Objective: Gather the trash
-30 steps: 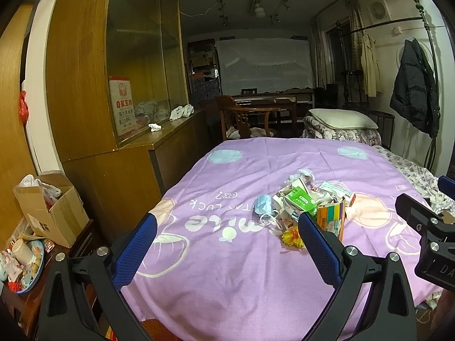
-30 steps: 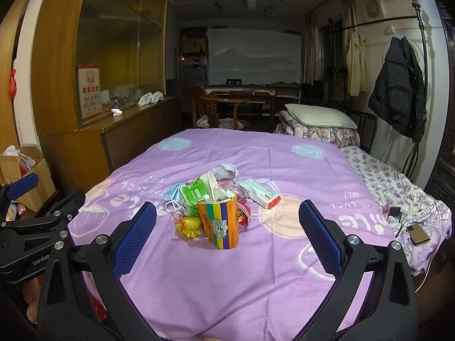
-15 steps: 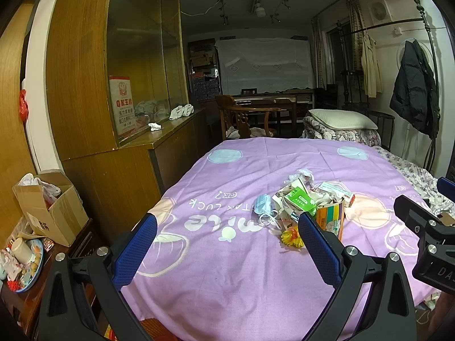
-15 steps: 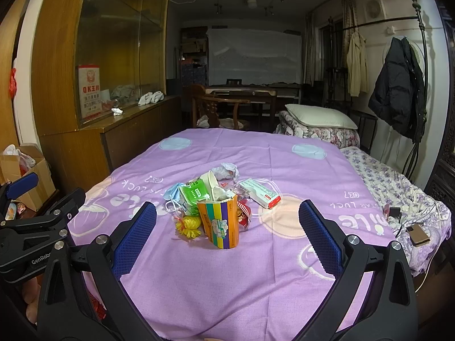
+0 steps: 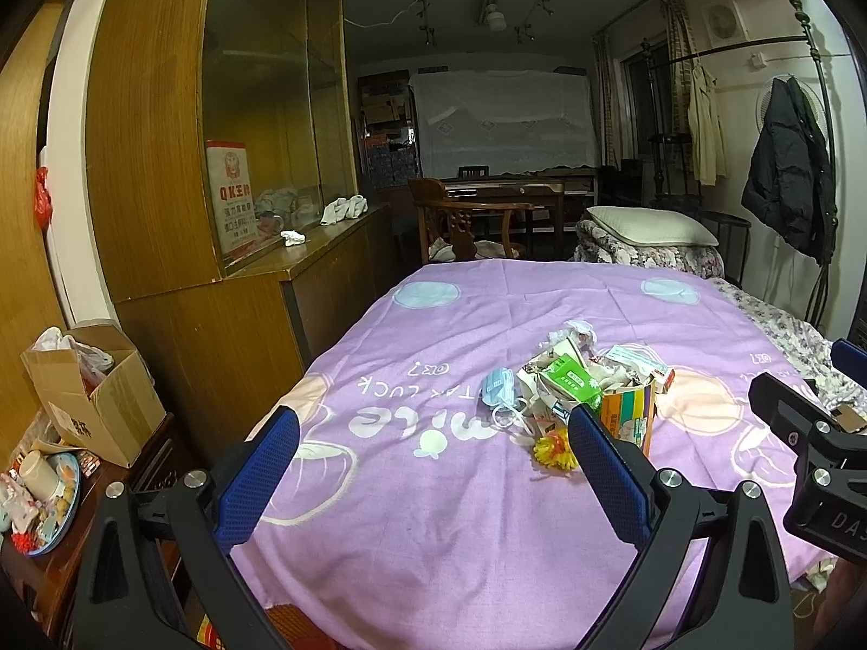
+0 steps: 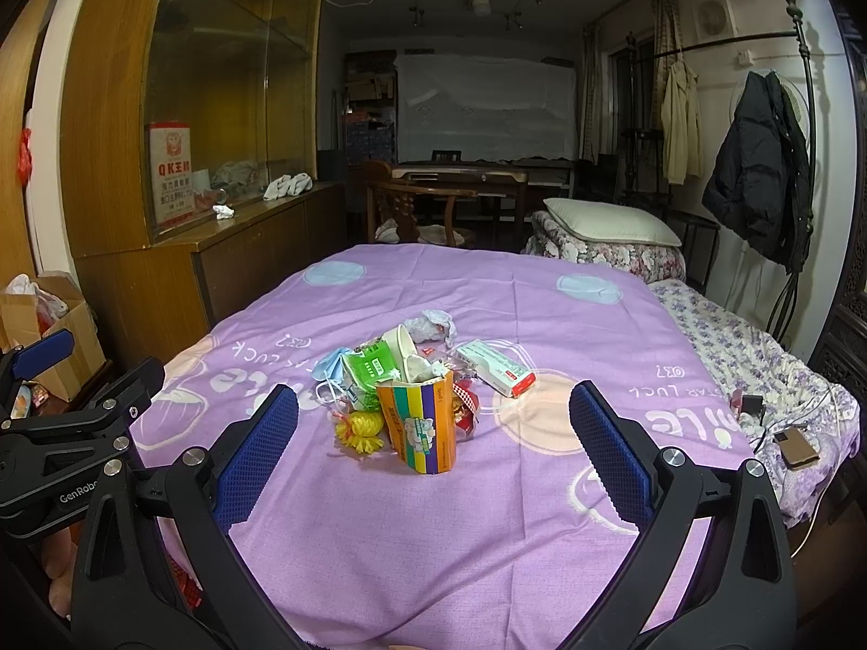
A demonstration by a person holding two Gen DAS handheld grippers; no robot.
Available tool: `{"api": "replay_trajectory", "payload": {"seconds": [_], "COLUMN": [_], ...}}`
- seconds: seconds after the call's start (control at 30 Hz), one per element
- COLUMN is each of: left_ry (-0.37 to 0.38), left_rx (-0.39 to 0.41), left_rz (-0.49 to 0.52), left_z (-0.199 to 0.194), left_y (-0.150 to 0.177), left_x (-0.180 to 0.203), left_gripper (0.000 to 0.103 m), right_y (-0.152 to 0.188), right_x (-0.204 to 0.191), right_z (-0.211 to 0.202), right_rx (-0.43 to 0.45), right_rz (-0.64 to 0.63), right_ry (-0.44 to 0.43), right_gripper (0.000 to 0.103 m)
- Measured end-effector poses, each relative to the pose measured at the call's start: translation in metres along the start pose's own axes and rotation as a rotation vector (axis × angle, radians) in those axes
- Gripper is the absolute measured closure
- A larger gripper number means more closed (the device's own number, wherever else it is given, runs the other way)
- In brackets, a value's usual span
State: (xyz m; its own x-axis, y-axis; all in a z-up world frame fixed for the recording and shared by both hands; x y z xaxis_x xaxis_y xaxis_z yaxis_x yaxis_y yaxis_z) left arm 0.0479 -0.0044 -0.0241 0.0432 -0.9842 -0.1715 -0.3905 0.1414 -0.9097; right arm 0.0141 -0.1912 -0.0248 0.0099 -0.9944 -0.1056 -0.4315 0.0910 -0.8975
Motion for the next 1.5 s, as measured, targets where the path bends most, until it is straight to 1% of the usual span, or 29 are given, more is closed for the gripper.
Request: {"api": "replay_trajectory", "payload": {"seconds": [0.7,0.8,0.87,0.93,1.0,1.07,1.1,1.23,1.3,1.37,1.4,1.47,1.5], "left_ry": [0.0,0.002,0.007,0.008,-0.007,-0.025,-0.029,-0.031,-0.013,0.014,0.04,0.081,0.1], "left_rx": [-0.007,-0.02,-0.039,-0.068,-0.1,-0.14,-0.171,-0.254,-0.294,-0.329,-0.351,-0.37,-0.372], "left_rz": [0.002,0.006,0.01,0.012,0.014,0.012,0.009,0.01,0.028,0.045,0.055,0.077,0.092], "left_z": [0.002,0.008,0.016,0.027,0.042,0.058,0.069,0.099,0.113,0.125,0.132,0.14,0.143], "left_y": [0.003,0.007,0.011,0.016,0.023,0.031,0.037,0.059,0.072,0.083,0.089,0.093,0.092], "left_x": [0.002,0.004,0.005,0.005,0.003,-0.001,-0.002,-0.002,0.006,0.016,0.025,0.04,0.049], "left_gripper": [0.006,0.006,0.006,0.006,0.006,0.006,0.006,0.006,0.006,0.006,0.006,0.006,0.006], "right_y": [0.003,0.006,0.008,0.009,0.021,0.035,0.047,0.089,0.109,0.124,0.131,0.142,0.145], "right_x": [-0.003,-0.002,-0.001,0.001,0.005,0.015,0.024,0.055,0.067,0.076,0.082,0.09,0.094], "right_z": [0.006,0.014,0.023,0.041,0.065,0.081,0.092,0.125,0.14,0.152,0.158,0.17,0.173], "right_rx": [-0.009,-0.026,-0.045,-0.086,-0.164,-0.212,-0.247,-0.365,-0.414,-0.449,-0.463,-0.491,-0.491], "right_rz": [0.003,0.013,0.024,0.042,0.029,0.021,0.022,0.064,0.086,0.086,0.09,0.121,0.135], "right_ry": [-0.004,-0.019,-0.043,-0.081,-0.113,-0.094,-0.087,-0.099,-0.119,-0.12,-0.118,-0.126,-0.134], "right_gripper": [0.007,0.007,0.007,0.007,0.007,0.007,0.007,0.007,0.007,0.007,0.007,0.007,0.006]}}
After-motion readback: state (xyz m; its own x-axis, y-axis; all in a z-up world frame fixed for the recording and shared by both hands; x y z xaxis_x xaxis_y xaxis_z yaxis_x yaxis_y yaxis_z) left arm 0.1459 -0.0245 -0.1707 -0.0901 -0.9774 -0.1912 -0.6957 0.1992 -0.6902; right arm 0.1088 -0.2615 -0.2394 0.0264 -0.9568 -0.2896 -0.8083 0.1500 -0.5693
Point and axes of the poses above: each gripper's, at about its wrist camera, not at the fingertips, and z roughly the way its jaws point, x to its right, y to its underside, the point moved 7 cm from there along z, roughly the way its jaws point, and after that the axes turned 9 degrees about -y, right-handed, at the moved point
